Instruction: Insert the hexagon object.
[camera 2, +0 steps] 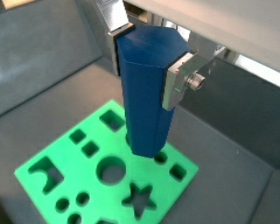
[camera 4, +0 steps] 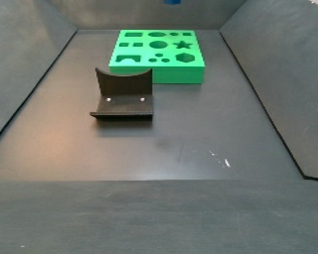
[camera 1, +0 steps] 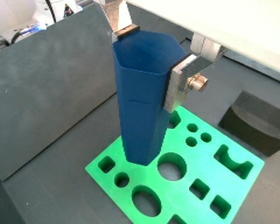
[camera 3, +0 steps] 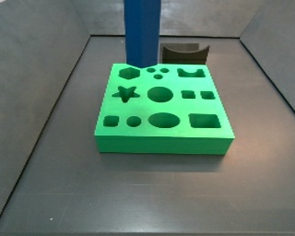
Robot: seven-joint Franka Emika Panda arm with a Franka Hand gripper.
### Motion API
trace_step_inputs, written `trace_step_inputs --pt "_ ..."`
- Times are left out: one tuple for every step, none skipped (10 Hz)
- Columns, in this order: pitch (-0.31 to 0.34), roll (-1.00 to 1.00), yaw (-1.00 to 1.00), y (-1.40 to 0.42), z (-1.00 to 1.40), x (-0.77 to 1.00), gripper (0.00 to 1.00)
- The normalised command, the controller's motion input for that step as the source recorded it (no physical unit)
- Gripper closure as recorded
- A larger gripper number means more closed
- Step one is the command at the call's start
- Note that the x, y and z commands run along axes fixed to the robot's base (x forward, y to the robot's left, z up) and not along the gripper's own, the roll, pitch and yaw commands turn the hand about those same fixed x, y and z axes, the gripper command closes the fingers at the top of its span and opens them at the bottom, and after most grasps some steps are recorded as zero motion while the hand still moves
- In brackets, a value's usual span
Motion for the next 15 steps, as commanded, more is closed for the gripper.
trace_step_inputs --pt "-0.059 0.10 0.00 0.98 -0.61 -0.36 1.00" --pt "-0.053 0.11 0.00 0.95 -0.59 -0.43 1.00" --pt "-0.069 0.10 0.00 0.91 -0.59 -0.55 1.00" --pt "-0.151 0.03 -0.13 0.72 -0.53 -0.82 1.00" --pt "-0.160 -0.01 -0.18 0.61 -0.52 -0.89 1.00" --pt "-0.149 -0.15 -0.19 0.54 -0.35 -0.57 1.00" --pt "-0.080 -0.25 -0.04 0.43 -0.22 0.00 1.00" --pt "-0.013 -0.19 0.00 0.37 -0.22 0.21 1.00" --pt "-0.004 -0.10 0.00 0.20 -0.25 0.41 1.00" --pt "0.000 -0.03 0.03 0.11 -0.25 0.53 1.00" --pt "0.000 -0.03 0.00 0.03 -0.24 0.55 1.00" --pt "0.000 -0.01 0.00 0.03 -0.17 0.54 1.00" --pt "0.016 0.00 0.06 0.19 -0.11 0.31 1.00" --pt "0.000 0.00 0.14 0.24 -0.12 0.17 1.00" --pt "0.000 0.02 0.15 0.20 -0.15 0.13 1.00"
